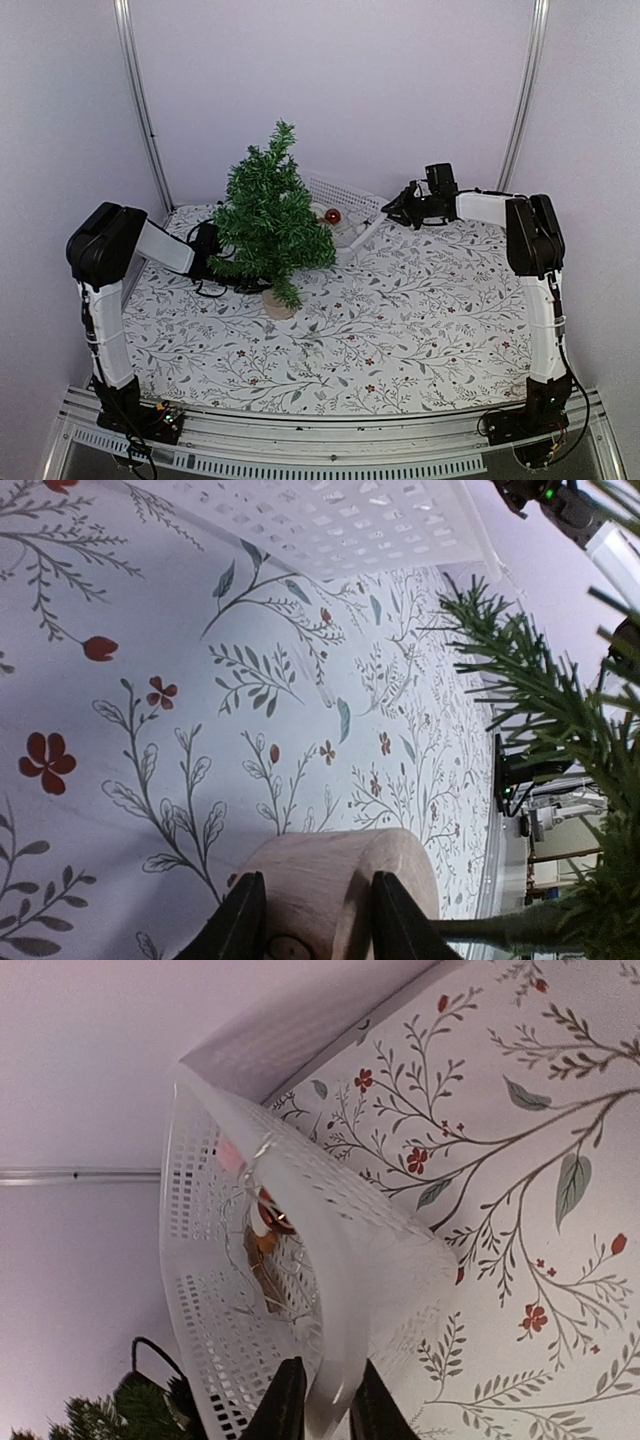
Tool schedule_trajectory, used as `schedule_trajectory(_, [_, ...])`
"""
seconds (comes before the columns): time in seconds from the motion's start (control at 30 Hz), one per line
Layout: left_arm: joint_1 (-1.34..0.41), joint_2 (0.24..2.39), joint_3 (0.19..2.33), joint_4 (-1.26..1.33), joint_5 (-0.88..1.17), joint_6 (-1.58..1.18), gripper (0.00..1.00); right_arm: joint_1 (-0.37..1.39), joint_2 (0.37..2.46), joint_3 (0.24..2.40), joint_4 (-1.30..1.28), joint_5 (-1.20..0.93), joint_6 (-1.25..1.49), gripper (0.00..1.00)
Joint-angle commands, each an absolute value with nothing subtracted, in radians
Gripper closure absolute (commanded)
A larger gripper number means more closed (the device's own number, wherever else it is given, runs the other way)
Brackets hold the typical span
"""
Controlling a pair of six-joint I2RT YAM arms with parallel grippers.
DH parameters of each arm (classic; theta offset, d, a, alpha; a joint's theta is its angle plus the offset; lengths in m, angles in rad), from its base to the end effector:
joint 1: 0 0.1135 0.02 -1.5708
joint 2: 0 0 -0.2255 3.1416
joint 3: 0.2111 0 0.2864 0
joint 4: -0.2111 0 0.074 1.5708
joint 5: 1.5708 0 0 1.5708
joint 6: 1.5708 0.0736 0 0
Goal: Decorate the small christmas tree
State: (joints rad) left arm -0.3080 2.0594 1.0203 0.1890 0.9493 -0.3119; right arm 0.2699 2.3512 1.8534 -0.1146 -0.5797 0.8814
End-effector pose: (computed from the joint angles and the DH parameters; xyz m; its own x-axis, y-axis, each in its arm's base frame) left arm 0.3599 -0.1773 0.0139 -0.8925 0.0964 -0.4406 0.4349 0.4432 -0.7839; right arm 0.5331 0.1893 0.1148 -0.8579 0.4325 -0.2775 0.0108 0.5551 0.8317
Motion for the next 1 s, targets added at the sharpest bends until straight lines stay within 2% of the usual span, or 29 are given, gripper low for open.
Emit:
schedule_trajectory(0.0, [-0.348, 2.079, 1.003, 0.091, 0.838, -0.302, 0.63, 0.269, 2.371, 1.874, -0.081, -0.552, 0.932, 0.9])
schedule_trajectory(0.07, [-0.352, 2.081, 1.008, 0.087, 0.836, -0.302, 0.63, 0.267, 2.354, 1.855, -0.075, -0.537, 0.935, 1.0])
schedule_trajectory(0.23, [-0.365, 2.085, 1.023, 0.084, 0.836, -0.301, 0.63, 0.24, 2.238, 1.674, -0.013, -0.449, 0.95, 1.0])
schedule_trajectory(0.67, [-0.447, 2.144, 1.094, 0.12, 0.853, -0.357, 0.64, 0.023, 1.669, 0.989, 0.11, -0.169, 1.083, 1.0])
schedule_trajectory(0.97, [-0.483, 2.184, 1.12, 0.188, 0.852, -0.435, 0.63, -0.066, 1.355, 0.717, 0.068, -0.02, 1.166, 1.0])
